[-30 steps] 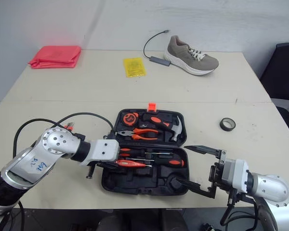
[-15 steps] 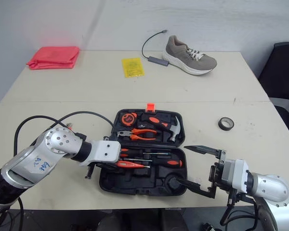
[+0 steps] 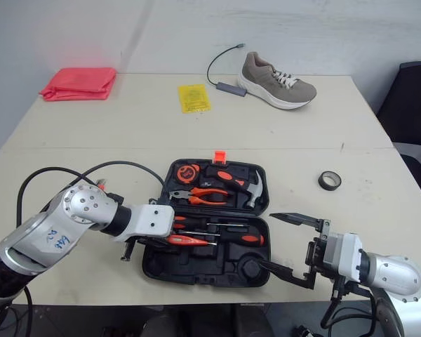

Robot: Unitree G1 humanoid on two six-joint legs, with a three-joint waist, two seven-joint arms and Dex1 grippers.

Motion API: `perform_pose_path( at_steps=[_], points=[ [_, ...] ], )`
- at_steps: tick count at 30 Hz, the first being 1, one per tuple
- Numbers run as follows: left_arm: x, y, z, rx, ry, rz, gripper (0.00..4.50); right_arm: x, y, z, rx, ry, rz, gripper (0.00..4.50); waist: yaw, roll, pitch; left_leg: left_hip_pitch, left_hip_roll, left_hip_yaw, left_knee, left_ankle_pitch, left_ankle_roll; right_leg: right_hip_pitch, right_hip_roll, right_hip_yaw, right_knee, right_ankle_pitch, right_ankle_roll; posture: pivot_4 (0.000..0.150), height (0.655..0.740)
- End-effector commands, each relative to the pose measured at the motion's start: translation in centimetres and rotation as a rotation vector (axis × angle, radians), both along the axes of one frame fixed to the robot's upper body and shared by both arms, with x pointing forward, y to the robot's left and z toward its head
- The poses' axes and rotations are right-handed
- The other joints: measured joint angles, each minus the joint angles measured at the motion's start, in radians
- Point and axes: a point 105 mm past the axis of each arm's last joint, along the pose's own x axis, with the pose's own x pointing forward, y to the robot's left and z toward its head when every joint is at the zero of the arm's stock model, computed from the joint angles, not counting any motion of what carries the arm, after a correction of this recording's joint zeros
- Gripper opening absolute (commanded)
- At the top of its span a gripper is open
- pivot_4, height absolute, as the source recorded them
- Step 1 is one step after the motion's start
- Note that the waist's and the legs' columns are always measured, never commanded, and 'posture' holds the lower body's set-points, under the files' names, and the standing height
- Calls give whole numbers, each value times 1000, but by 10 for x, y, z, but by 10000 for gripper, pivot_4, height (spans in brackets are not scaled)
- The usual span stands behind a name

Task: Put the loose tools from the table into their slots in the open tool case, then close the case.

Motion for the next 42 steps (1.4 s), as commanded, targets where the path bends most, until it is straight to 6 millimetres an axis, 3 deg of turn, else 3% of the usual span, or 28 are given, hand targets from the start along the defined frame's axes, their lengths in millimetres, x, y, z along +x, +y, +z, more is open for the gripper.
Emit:
perform_pose_path(
  at_steps=[1,5,8,12,15,19,27,33,42],
  points=[
    [-6,-7,17,-48,-30,-82,25471,-1,-2,6,0,-41,0,45000,1,0,0,0,0,0,0,0,0,0,0,0,0,0,0,1500,7400],
    [-17,2,30,-30,24,-117,25471,-2,-3,6,-1,-33,2,45000,2,0,0,0,0,0,1,0,0,0,0,0,0,0,0,1500,7400],
    [-14,9,40,-26,9,-109,25471,-3,-3,6,-1,-23,4,45000,1,0,0,0,0,0,0,0,0,0,0,0,1,0,0,1500,7400],
    [0,1,47,-217,-50,-111,25471,-4,-2,3,3,-13,3,45000,5,0,0,0,-1,0,1,0,0,0,0,0,1,0,0,1500,7400],
    [3,-1,46,-401,-14,-76,17626,-4,0,3,9,-13,3,45000,11,0,0,-1,-1,0,2,0,1,0,-1,0,2,0,1,1500,7400],
    [12,11,22,-420,-6,0,587,-3,0,2,16,-13,-4,45000,11,0,0,-1,1,0,3,0,1,-1,0,0,3,0,1,1500,7400],
    [21,3,-5,-392,4,59,587,-2,1,1,24,-17,-19,45000,24,0,0,-1,-1,0,3,0,1,-1,0,0,2,0,1,1500,7400],
    [29,0,-9,-368,-21,105,587,-3,1,2,24,-16,-21,45000,23,0,0,-1,-1,0,3,0,1,-1,0,0,3,0,1,1500,7400],
    [19,-2,-17,-320,34,71,587,-2,1,2,23,-19,-19,45000,22,0,0,-1,-1,1,3,0,1,-1,0,0,3,0,1,1500,7400]
  ],
)
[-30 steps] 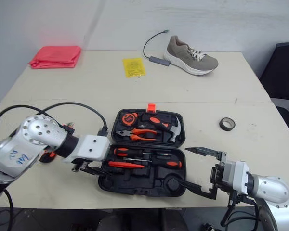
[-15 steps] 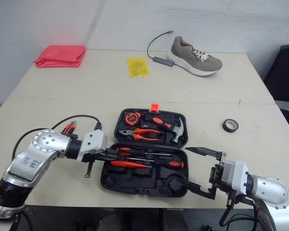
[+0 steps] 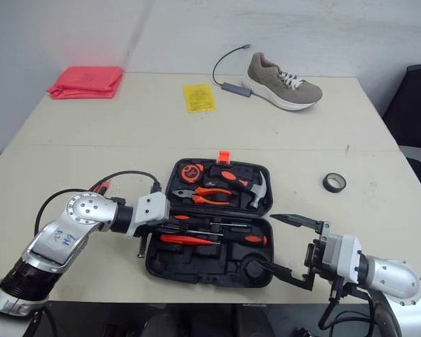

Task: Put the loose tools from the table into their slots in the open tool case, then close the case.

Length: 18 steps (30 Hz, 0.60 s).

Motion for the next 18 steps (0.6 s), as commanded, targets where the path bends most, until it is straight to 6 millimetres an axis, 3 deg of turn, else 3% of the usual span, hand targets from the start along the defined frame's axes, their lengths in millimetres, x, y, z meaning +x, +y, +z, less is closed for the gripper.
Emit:
perform_pose_path(
  at_steps=[1,18],
  points=[
    [-5,1,-2,33,9,-11,587,-2,1,6,2,-33,5,45000,0,0,0,0,0,0,0,0,0,0,0,0,0,0,0,1500,7400],
    [-15,3,1,17,17,-60,587,-1,2,5,5,-33,-1,45000,0,0,0,0,0,0,0,0,0,0,0,0,0,0,0,1500,7400]
  ],
)
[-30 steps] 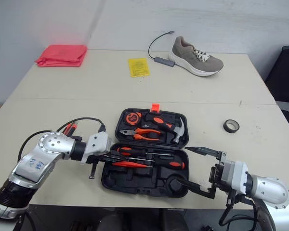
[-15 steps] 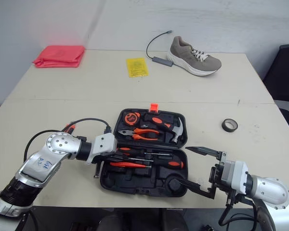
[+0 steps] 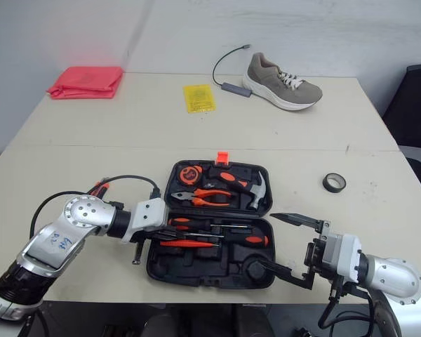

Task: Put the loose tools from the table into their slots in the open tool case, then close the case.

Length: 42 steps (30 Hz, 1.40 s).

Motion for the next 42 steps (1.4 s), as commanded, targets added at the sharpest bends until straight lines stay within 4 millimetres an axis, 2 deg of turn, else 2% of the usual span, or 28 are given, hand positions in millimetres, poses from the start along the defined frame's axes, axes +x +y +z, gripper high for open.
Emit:
perform_pose_path(
  at_steps=[1,7,13,21,38,42],
  points=[
    [-4,0,5,-14,-13,-33,587,-1,1,4,5,-28,0,45000,0,0,0,0,0,0,0,0,0,0,0,0,0,0,0,1500,7400],
    [-8,-8,14,-92,-17,-70,587,-1,1,3,3,-27,0,45000,0,0,0,0,0,0,0,0,0,0,0,0,0,0,0,1500,7400],
    [-5,-3,7,-54,-12,-37,587,-1,1,3,4,-25,0,45000,0,0,0,0,0,0,0,0,0,0,0,0,0,0,0,1500,7400],
    [-6,-6,1,-46,-1,-27,587,-2,1,3,5,-25,1,45000,1,0,0,0,0,0,0,0,0,0,0,0,0,0,0,1500,7400],
    [-9,-11,8,-123,1,-28,587,-2,0,-1,4,-13,-1,45000,0,0,0,0,0,0,0,0,0,0,0,0,0,0,0,1500,7400],
    [-11,-11,1,-103,12,-35,587,-3,1,-1,7,-10,-3,45000,0,0,0,0,0,0,0,0,0,0,0,0,0,0,0,1500,7400]
  ],
)
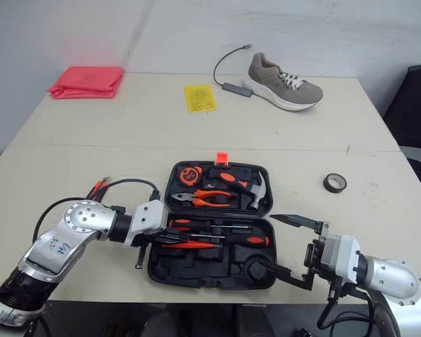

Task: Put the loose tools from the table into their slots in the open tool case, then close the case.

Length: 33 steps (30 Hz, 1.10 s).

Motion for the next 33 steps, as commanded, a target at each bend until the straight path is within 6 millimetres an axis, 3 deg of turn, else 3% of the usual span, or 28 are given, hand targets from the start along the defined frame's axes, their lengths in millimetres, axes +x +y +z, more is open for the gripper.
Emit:
perform_pose_path(
  at_steps=[1,9,16,21,25,33],
  points=[
    [-6,-2,0,8,-12,-29,587,-2,1,2,11,-16,0,45000,0,0,0,0,0,0,0,0,0,0,0,0,0,0,0,1500,7400],
    [-9,2,-14,67,1,-38,587,-3,-1,1,9,-10,-11,45000,0,0,0,1,0,0,0,0,0,0,0,0,0,0,0,1500,7400],
    [-11,10,-39,200,-46,-85,587,-1,-4,-4,7,-4,-32,45000,-2,3,-3,2,0,0,-2,0,0,1,0,0,-1,0,0,1500,7400],
    [-14,8,-47,185,-39,-85,587,1,-5,-5,6,-12,-39,45000,-2,6,-7,2,0,0,-2,0,0,2,-1,0,-2,0,-1,1500,7400],
    [-4,-6,-17,-5,-126,-56,587,2,-5,-5,7,-16,-45,45000,0,8,-9,3,0,0,-2,0,0,3,-1,0,-2,0,0,1500,7400],
    [-6,2,11,-114,-143,-111,587,3,-4,-5,10,-20,-43,45000,0,6,-7,1,0,-1,-1,0,0,2,-1,-1,-2,0,0,1500,7400]
  ],
)
